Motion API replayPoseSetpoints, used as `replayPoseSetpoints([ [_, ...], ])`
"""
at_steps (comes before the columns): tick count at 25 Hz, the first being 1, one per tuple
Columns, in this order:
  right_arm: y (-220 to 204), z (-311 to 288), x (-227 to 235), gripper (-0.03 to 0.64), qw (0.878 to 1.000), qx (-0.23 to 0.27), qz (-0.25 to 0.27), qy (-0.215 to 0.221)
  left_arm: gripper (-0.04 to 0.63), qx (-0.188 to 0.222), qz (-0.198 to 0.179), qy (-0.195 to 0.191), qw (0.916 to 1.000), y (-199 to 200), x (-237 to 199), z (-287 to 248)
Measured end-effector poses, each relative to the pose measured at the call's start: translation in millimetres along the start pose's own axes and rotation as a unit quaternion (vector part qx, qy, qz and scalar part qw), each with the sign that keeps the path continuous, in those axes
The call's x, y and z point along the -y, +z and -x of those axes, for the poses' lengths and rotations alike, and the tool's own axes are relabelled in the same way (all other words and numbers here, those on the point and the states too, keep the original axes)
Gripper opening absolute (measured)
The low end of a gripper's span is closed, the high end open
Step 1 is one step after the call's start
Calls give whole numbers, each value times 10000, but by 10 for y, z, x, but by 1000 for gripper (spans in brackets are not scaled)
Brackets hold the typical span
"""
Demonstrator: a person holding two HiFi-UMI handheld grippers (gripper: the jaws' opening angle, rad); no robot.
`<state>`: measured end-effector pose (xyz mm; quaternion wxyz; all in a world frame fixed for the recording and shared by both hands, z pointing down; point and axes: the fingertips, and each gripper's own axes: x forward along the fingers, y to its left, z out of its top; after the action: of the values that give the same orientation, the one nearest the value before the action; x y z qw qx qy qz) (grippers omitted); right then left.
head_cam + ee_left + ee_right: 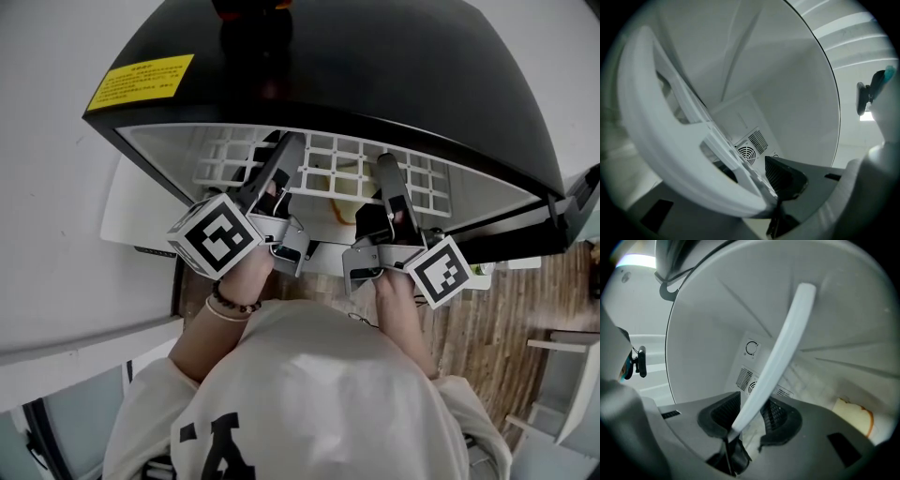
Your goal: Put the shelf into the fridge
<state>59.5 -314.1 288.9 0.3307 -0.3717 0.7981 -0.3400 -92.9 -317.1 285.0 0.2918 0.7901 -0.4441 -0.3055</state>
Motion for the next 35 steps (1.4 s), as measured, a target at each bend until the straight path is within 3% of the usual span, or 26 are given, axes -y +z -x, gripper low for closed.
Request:
replayPoseSetpoints([
  [35,73,-179,72,143,9999,97,92,13,170,-31,-37,-13,10000,29,-103,-178],
])
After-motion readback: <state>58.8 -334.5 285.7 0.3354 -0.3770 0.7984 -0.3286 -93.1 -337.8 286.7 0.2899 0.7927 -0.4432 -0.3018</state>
